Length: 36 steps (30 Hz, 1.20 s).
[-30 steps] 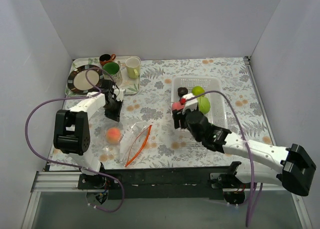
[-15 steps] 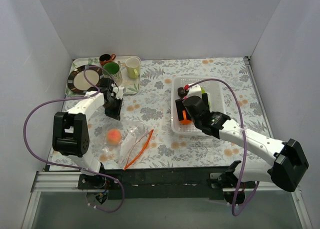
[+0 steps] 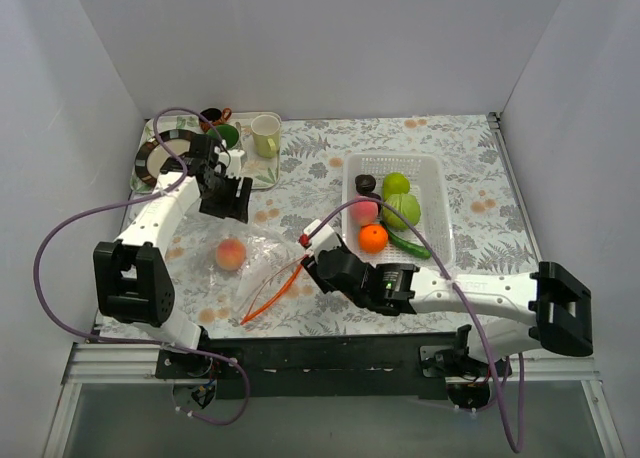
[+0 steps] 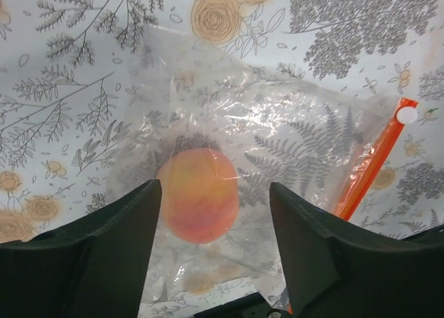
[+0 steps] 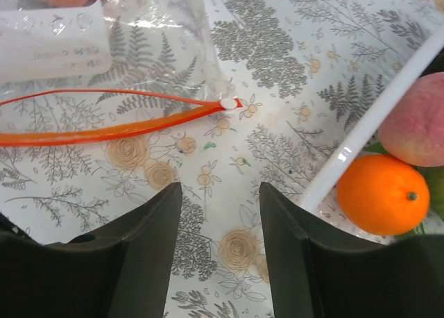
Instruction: Open the zip-top bag and remove the fake food
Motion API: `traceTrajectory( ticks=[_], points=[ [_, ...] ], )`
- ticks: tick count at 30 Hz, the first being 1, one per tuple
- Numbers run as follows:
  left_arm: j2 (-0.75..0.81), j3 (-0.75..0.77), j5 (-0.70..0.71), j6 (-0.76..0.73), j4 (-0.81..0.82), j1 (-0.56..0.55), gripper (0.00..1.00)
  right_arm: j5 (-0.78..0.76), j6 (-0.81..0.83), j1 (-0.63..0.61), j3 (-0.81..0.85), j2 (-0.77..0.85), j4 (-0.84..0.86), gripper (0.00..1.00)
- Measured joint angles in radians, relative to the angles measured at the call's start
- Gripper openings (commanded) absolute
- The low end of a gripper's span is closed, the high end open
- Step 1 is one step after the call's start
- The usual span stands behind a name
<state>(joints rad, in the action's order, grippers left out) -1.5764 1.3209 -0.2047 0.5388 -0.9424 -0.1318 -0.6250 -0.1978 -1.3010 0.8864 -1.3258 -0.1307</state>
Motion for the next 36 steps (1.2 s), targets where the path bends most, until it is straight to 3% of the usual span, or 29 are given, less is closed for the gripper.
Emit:
traceTrajectory(
  ticks=[8,17,18,20,22,30,36],
  points=[
    [0.044,-0.098,0.072,-0.043,-0.024,0.024,0.59,0.041,-0.012,-0.072,-0.018,-0.083,0.107,0.51],
    [0.08,-0.147,0.139,-0.096,0.019,0.098,0.52,0.098,-0.039,-0.117,-0.031,-0.149,0.2,0.46],
    [0.08,-0.168,0.143,-0.1,0.036,0.103,0.52,0.105,-0.04,-0.123,-0.035,-0.149,0.209,0.48],
    [0.079,-0.209,0.146,-0.104,0.055,0.105,0.51,0.114,-0.043,-0.131,-0.04,-0.155,0.229,0.64],
    [0.079,-0.241,0.145,-0.105,0.068,0.105,0.49,0.12,-0.048,-0.136,-0.042,-0.167,0.245,0.71],
    [0.052,-0.272,0.103,-0.085,0.127,0.108,0.17,0.131,-0.042,-0.141,-0.043,-0.262,0.293,0.77],
    [0.05,-0.277,0.08,-0.084,0.142,0.108,0.11,0.126,-0.034,-0.141,-0.016,-0.357,0.31,0.77]
  ],
)
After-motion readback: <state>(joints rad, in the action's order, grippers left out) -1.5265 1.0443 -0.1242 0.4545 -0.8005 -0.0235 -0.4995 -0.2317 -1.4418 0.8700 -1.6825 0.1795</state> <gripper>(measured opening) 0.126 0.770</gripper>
